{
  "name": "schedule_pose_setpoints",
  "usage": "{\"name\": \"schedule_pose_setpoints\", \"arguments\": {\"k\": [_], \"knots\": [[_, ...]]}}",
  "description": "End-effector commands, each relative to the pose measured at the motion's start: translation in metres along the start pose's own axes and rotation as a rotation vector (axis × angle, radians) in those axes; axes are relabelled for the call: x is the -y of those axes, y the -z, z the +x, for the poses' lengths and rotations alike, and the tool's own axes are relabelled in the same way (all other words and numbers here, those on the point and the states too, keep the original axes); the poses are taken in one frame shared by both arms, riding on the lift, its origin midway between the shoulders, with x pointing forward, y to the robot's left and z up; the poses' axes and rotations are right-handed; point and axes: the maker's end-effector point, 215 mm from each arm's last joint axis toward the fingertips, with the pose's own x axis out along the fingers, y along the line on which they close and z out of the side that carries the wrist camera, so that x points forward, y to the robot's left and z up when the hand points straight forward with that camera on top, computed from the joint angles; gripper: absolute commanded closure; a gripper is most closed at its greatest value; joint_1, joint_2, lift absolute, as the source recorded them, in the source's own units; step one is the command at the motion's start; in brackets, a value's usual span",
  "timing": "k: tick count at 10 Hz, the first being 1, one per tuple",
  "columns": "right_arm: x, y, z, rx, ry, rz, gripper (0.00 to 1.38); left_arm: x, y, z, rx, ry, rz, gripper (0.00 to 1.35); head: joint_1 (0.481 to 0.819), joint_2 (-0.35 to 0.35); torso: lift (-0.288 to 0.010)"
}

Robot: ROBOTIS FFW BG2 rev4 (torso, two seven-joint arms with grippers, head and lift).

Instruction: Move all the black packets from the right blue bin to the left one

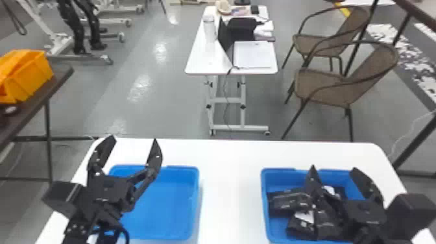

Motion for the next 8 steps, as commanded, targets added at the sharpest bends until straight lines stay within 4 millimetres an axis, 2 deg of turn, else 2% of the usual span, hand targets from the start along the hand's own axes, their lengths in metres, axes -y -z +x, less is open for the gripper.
{"name": "schedule_pose_setpoints", "arguments": {"k": [1,6,8], "knots": [[0.005,0.027,0.009,-0.081,-0.027,0.019,0.13,0.001,0.001,0.000,-0.001,0.000,-0.005,0.15,0.695,0.064,0.000],[0.036,0.118,0.024,-0.253,-0.011,0.050,0.13,-0.001,0.006,-0.001,-0.006,-0.008,-0.027,0.16,0.695,0.053,0.000],[0.040,0.132,0.048,-0.291,-0.041,0.055,0.13,-0.003,0.007,-0.002,-0.006,-0.014,-0.035,0.16,0.695,0.046,0.000]]}}
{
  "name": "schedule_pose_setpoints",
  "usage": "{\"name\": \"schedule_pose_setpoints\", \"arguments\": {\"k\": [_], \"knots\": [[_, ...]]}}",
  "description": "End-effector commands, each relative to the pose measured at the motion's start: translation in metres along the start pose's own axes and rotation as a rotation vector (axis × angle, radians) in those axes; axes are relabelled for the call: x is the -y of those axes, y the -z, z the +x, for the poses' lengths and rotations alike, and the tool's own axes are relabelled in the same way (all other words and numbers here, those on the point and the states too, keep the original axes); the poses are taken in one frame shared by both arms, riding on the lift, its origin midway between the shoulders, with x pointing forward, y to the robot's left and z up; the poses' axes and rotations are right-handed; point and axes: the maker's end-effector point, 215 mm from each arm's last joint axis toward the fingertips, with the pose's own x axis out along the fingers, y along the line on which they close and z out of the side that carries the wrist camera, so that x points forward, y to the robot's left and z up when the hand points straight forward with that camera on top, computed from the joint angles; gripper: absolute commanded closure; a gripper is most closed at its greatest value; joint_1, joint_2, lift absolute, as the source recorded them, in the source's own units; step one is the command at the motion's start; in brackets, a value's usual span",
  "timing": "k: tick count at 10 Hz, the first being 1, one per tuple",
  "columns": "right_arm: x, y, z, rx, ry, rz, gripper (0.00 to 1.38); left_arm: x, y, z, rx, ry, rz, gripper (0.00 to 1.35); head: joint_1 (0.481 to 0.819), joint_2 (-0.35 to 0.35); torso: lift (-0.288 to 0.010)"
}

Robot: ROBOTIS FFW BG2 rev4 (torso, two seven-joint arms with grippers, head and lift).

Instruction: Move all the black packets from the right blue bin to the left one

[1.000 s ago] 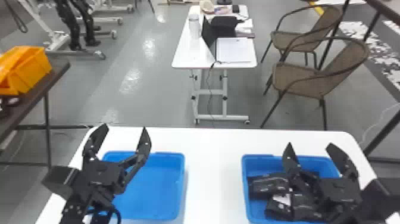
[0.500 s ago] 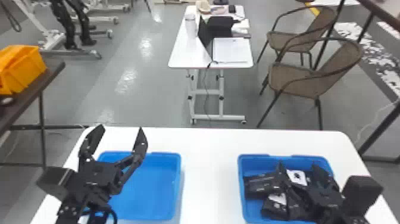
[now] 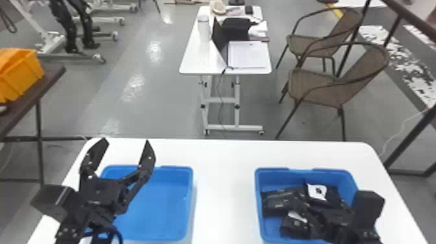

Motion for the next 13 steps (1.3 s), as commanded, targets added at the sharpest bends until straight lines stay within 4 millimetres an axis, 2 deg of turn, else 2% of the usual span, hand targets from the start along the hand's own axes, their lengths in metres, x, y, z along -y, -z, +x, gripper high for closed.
{"name": "schedule_pose_setpoints", "arguments": {"k": [1,3,5,6,7,8,9,11,13], "knots": [[0.004,0.003,0.021,-0.028,-0.014,-0.009,0.13,0.000,0.002,0.000,-0.005,0.001,-0.006,0.16,0.695,0.049,0.000],[0.005,0.020,0.033,-0.085,-0.017,-0.015,0.13,-0.001,0.000,0.002,0.004,0.004,-0.006,0.16,0.695,0.050,0.000],[0.004,0.040,0.039,-0.141,-0.028,-0.024,0.21,-0.002,0.003,0.000,-0.001,0.002,-0.008,0.16,0.695,0.056,0.000],[-0.004,0.047,0.046,-0.164,-0.066,-0.029,0.24,-0.003,0.003,0.001,0.001,0.005,-0.005,0.16,0.695,0.061,0.000],[-0.016,0.051,0.053,-0.188,-0.101,-0.047,0.41,-0.003,0.003,0.000,0.001,0.008,-0.004,0.16,0.695,0.071,0.000],[-0.023,0.050,0.054,-0.191,-0.122,-0.049,0.89,-0.002,0.004,0.001,0.001,0.010,-0.006,0.16,0.695,0.085,0.000],[-0.027,0.051,0.051,-0.187,-0.133,-0.021,1.25,-0.002,0.004,0.001,0.003,0.009,-0.009,0.16,0.695,0.095,0.000],[-0.026,0.045,0.041,-0.182,-0.122,-0.064,1.28,-0.004,0.003,0.000,0.007,-0.001,0.000,0.16,0.695,0.101,0.000],[-0.014,0.044,0.024,-0.163,-0.097,-0.040,1.28,-0.007,0.004,0.000,-0.002,-0.006,-0.001,0.15,0.695,0.100,0.000]]}}
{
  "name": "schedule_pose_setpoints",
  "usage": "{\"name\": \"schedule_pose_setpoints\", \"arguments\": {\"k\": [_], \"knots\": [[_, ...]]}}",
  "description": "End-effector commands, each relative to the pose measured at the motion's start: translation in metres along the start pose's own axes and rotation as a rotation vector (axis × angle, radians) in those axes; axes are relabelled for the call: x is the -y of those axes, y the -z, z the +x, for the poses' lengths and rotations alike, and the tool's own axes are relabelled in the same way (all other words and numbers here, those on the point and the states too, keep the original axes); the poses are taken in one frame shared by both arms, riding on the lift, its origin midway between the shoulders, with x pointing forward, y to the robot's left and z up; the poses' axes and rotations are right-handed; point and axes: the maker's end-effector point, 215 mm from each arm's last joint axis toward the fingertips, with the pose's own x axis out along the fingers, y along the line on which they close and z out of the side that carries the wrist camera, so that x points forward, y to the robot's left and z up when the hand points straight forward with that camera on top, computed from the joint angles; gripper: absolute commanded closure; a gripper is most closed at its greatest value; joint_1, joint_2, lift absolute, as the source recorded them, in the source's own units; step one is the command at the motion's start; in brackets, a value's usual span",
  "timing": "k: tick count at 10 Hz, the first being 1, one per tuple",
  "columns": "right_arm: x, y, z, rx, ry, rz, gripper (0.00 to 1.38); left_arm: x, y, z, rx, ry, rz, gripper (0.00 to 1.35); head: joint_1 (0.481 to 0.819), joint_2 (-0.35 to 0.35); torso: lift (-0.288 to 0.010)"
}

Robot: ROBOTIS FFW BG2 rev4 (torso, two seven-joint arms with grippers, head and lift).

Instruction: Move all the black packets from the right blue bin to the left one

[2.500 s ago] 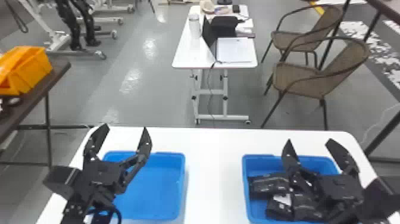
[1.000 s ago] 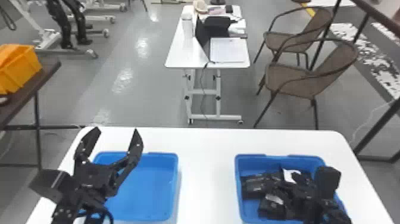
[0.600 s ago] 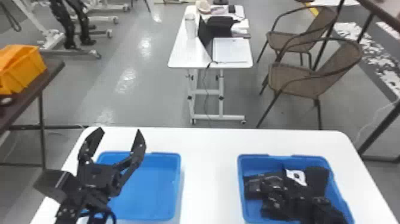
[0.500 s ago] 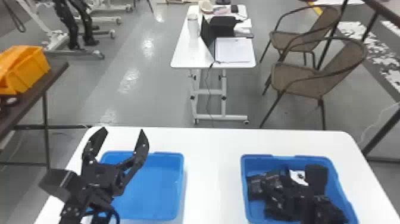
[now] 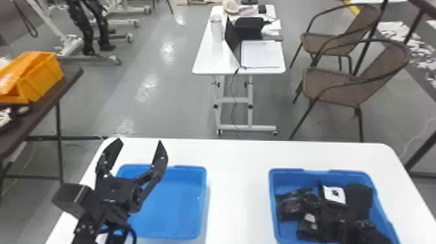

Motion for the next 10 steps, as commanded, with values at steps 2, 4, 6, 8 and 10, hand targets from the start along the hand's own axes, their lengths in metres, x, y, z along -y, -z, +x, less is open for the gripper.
{"name": "schedule_pose_setpoints", "arguments": {"k": [2,4,6,8,10], "knots": [[0.012,-0.023,-0.041,0.071,0.028,0.034,1.28,-0.002,0.008,0.001,-0.026,-0.012,-0.060,0.15,0.695,0.089,0.000],[-0.003,-0.094,-0.067,0.210,-0.022,0.074,1.28,-0.012,0.003,0.005,-0.026,-0.039,-0.100,0.15,0.695,0.068,0.000],[-0.051,-0.180,-0.061,0.352,-0.198,0.086,1.28,-0.011,0.001,0.018,-0.043,-0.040,-0.239,0.15,0.695,0.078,0.000],[-0.123,-0.237,-0.039,0.420,-0.405,0.082,1.28,0.013,0.002,0.032,-0.060,-0.003,-0.432,0.15,0.695,0.127,0.000],[-0.193,-0.272,-0.020,0.437,-0.597,0.085,1.28,0.028,0.002,0.040,-0.067,0.008,-0.526,0.15,0.695,0.176,0.000]]}}
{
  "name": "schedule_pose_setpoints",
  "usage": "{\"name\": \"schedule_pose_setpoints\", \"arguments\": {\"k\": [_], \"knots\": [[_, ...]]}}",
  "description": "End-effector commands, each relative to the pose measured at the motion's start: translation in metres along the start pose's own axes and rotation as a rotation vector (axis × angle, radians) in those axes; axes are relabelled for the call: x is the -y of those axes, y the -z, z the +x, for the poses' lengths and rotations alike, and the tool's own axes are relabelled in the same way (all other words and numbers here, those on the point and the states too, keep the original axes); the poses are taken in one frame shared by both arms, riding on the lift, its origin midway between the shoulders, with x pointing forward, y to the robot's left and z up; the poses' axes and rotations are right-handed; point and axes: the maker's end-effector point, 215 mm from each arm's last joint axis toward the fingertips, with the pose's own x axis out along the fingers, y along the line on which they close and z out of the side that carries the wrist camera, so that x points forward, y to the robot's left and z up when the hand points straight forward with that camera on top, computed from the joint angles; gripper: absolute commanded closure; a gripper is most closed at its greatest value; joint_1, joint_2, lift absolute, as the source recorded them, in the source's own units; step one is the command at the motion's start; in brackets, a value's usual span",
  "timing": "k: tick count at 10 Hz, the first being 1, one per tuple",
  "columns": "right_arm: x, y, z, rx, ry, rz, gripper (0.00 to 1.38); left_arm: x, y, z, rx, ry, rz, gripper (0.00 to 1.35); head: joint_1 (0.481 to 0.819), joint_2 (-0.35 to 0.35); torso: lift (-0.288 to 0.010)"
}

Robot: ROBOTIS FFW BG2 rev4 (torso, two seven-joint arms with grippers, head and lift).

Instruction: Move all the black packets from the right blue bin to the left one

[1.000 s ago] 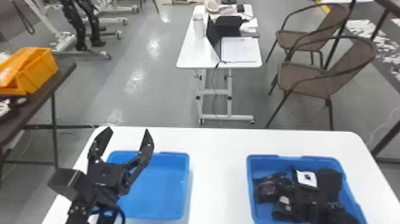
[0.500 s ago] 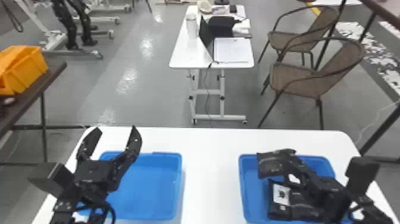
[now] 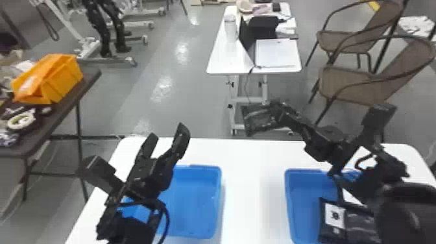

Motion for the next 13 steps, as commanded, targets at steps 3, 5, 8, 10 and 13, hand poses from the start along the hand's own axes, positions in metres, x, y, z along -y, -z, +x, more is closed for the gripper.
{"name": "schedule_pose_setpoints", "arguments": {"k": [3,5,8,10,13], "knots": [[-0.062,0.012,0.062,-0.032,-0.218,0.095,1.28,0.051,0.023,0.026,-0.053,0.108,-0.204,0.13,0.686,0.229,0.000],[-0.080,0.013,0.073,-0.041,-0.274,0.118,1.28,0.068,0.032,0.034,-0.097,0.167,-0.219,0.12,0.676,0.227,0.000],[-0.092,0.011,0.080,-0.047,-0.309,0.131,1.28,0.070,0.038,0.033,-0.097,0.166,-0.261,0.13,0.668,0.233,0.000],[-0.098,0.027,0.080,-0.075,-0.318,0.169,1.28,0.070,0.036,0.034,-0.091,0.170,-0.269,0.50,0.671,0.239,0.000],[-0.099,0.039,0.079,-0.093,-0.320,0.202,1.28,0.081,0.033,0.038,-0.095,0.194,-0.243,1.13,0.680,0.250,0.000]]}}
